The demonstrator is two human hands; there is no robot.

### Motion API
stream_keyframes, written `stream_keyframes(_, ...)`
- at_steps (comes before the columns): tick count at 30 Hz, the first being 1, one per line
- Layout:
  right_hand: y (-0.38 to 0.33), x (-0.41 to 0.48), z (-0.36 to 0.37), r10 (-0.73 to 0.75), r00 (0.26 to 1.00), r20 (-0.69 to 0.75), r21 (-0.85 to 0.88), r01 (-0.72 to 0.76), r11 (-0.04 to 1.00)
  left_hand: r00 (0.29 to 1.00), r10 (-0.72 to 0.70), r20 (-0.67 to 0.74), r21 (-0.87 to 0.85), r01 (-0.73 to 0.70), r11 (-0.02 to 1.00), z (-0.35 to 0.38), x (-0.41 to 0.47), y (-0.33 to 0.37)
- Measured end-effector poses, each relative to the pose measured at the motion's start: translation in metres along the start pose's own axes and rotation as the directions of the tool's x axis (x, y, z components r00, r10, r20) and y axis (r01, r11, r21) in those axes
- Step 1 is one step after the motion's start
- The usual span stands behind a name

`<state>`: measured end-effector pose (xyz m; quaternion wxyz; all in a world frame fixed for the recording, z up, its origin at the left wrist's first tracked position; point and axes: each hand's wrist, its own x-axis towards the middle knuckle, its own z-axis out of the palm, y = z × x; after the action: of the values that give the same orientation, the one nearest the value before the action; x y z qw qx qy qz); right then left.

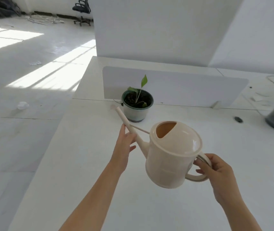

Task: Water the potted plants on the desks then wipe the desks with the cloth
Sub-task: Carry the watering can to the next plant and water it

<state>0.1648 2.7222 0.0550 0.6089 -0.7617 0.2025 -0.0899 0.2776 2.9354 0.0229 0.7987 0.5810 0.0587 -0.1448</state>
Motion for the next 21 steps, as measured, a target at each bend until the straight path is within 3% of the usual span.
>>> stream_keyframes(6, -0.013, -0.001, 0.008, -0.005, 0.990, -0.142, -0.069, -0.005, 0.998, 0.985, -0.086, 0.152, 0.025, 0.083, 0.996, 0.011, 0.035, 0.002)
stream_keyframes(21, -0.062, 0.028, 0.026, -0.050, 0.979, -0.198, -0.276, -0.007, 0.961, 0.975, -0.165, 0.151, 0.109, 0.150, 0.983, 0.032, 0.090, 0.011)
